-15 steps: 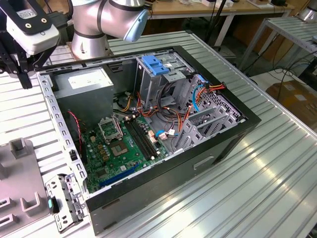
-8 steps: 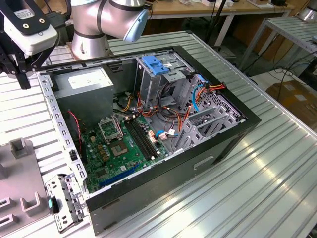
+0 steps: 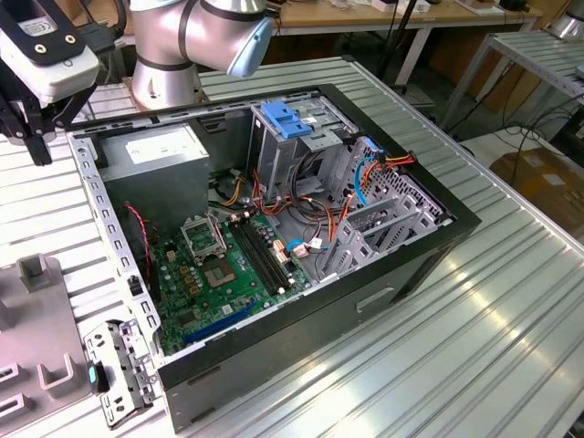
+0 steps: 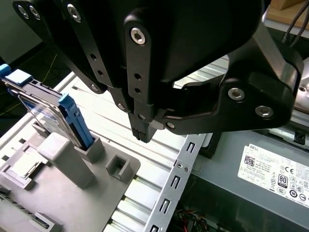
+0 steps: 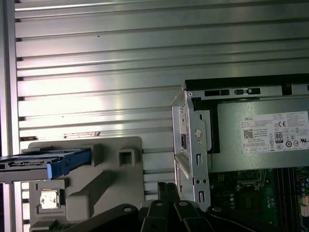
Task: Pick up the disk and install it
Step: 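Reach for the disk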
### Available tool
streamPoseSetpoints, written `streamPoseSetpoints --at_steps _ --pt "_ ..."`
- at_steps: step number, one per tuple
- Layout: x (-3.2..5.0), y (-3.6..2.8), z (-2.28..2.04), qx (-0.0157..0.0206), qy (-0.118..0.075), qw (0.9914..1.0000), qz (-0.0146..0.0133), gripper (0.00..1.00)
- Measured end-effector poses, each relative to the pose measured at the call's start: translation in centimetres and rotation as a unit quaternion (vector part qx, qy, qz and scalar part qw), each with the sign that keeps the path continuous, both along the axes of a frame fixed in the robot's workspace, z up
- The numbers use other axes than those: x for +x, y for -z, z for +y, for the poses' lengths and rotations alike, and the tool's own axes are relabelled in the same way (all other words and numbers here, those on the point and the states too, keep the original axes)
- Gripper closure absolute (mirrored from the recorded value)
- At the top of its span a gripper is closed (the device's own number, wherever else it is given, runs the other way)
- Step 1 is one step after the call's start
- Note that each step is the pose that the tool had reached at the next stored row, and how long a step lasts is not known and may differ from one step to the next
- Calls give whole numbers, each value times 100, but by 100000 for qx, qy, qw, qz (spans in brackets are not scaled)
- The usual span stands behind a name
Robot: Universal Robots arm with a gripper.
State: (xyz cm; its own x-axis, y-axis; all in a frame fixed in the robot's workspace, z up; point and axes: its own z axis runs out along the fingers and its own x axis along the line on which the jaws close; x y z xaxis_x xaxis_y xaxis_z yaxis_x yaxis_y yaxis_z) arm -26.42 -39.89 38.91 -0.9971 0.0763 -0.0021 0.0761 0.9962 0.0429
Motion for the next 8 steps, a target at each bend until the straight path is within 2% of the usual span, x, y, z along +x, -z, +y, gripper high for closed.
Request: streamPoseSetpoints --at_steps 8 --pt "-33 2 0 3 0 100000 44 89"
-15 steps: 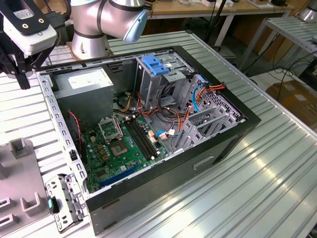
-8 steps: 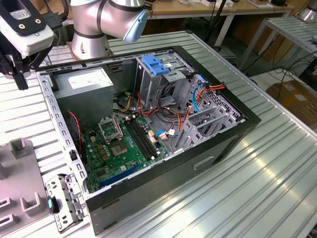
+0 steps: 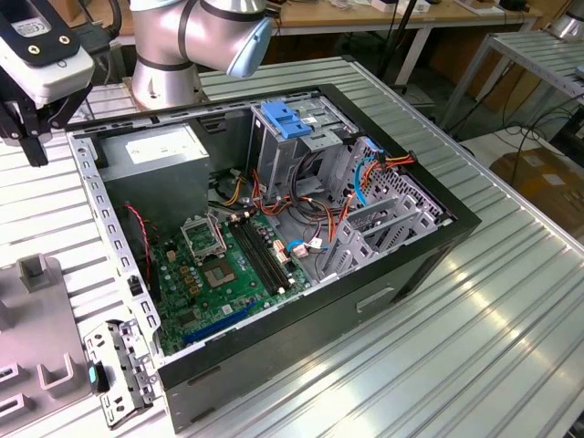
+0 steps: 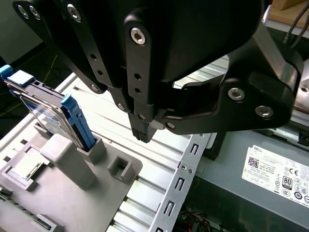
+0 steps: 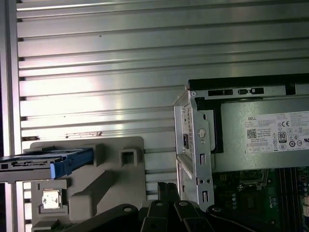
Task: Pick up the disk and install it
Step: 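Reach for the disk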
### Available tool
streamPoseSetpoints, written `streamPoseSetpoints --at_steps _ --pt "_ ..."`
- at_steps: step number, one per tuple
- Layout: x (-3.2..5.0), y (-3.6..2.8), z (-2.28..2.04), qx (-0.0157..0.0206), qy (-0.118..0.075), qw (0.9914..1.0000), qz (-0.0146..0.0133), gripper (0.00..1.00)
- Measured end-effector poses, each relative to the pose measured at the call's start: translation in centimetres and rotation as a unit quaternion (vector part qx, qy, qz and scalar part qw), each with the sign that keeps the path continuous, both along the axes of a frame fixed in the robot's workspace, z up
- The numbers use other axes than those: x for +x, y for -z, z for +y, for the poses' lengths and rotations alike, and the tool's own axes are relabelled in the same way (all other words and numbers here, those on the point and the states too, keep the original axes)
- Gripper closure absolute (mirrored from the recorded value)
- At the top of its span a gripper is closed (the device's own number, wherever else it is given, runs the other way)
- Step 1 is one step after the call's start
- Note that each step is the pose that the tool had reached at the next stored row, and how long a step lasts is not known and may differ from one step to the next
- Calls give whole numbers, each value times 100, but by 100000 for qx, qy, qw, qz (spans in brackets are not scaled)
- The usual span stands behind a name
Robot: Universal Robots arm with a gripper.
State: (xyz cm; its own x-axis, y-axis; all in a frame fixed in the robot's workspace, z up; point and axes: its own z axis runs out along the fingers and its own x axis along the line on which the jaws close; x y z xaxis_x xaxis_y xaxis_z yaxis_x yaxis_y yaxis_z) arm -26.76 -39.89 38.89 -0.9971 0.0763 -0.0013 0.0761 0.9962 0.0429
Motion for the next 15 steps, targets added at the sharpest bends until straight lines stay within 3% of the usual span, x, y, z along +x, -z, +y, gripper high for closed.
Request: streamPoseSetpoints --at_steps 15 --pt "-104 4 0 -2 -2 100000 59 89"
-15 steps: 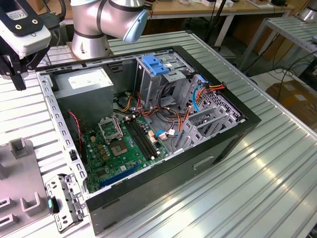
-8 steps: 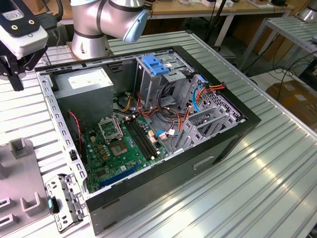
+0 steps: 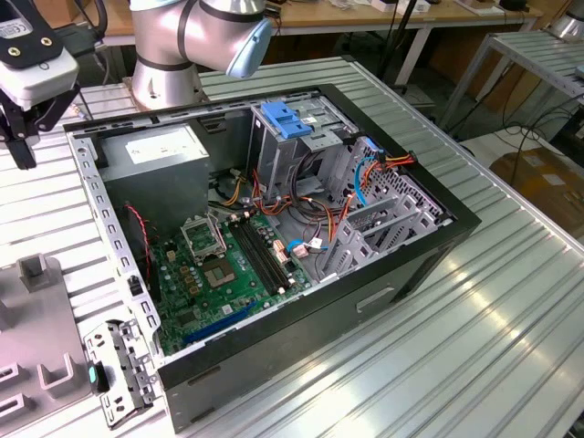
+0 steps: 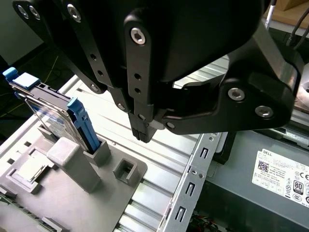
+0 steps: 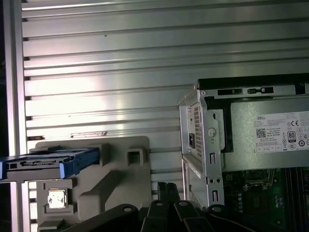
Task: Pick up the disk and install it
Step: 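Reach for the disk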
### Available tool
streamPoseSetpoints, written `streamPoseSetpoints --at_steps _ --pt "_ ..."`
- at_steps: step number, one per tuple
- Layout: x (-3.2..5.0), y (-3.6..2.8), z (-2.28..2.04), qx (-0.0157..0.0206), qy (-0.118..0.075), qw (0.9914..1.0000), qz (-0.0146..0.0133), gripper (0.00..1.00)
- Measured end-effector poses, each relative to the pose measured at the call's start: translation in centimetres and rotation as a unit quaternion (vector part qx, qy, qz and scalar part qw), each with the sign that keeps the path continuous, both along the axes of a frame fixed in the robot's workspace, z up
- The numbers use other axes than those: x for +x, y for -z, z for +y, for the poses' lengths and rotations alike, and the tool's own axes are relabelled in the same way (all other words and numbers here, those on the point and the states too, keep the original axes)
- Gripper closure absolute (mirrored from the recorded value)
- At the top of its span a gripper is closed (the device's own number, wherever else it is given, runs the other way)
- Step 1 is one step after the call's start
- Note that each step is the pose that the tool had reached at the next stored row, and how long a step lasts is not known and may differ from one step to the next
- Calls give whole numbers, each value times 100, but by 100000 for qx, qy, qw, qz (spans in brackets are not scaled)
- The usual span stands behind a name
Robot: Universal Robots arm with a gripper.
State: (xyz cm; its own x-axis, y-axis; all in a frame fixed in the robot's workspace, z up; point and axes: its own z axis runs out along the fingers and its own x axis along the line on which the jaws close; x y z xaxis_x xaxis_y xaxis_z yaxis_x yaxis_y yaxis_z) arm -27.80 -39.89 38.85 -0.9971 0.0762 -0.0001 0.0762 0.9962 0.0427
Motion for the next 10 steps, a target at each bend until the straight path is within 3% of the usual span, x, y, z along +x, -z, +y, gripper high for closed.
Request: streamPoseSetpoints --at_steps 10 --pt "-67 2 0 -2 0 100000 24 89"
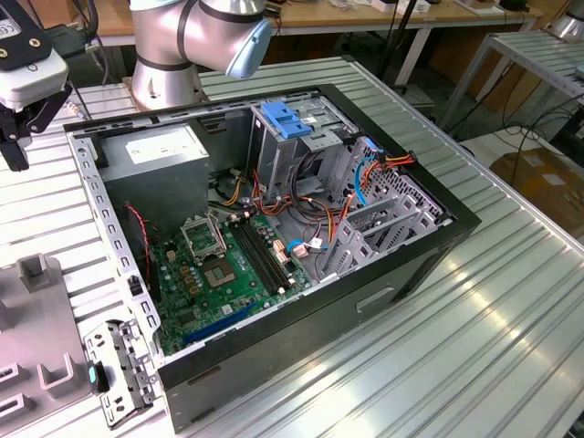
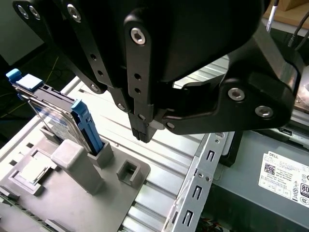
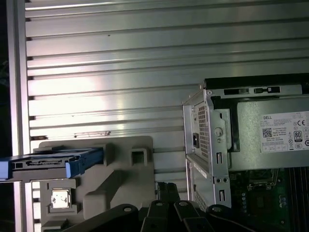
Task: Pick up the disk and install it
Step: 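Reach for the disk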
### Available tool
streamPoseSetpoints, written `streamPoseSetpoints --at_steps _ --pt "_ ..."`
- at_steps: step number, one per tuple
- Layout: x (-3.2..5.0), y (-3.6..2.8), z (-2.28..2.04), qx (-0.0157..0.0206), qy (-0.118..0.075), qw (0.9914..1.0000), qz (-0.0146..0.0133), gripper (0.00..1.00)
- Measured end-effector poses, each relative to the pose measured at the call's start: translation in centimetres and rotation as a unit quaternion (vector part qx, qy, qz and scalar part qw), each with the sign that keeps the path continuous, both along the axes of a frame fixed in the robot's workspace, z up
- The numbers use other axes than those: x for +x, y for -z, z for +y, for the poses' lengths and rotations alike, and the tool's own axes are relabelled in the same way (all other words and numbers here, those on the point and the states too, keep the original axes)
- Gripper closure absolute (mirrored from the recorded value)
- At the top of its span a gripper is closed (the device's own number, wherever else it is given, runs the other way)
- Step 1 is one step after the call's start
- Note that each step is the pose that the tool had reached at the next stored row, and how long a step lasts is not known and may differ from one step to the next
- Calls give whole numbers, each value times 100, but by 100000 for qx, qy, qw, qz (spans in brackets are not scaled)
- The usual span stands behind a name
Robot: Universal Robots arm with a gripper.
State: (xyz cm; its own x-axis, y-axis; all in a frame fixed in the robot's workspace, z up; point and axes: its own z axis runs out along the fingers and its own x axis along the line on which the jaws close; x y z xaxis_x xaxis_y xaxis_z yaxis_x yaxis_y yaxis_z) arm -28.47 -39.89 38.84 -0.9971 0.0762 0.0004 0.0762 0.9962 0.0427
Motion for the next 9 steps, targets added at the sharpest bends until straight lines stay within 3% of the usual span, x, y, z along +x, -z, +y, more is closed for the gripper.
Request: streamPoseSetpoints --at_steps 4,7,9 --pt "-51 2 1 2 2 100000 -2 89" --pt "-232 14 39 8 0 100000 -2 89" --pt "-297 20 53 60 7 100000 -3 89"
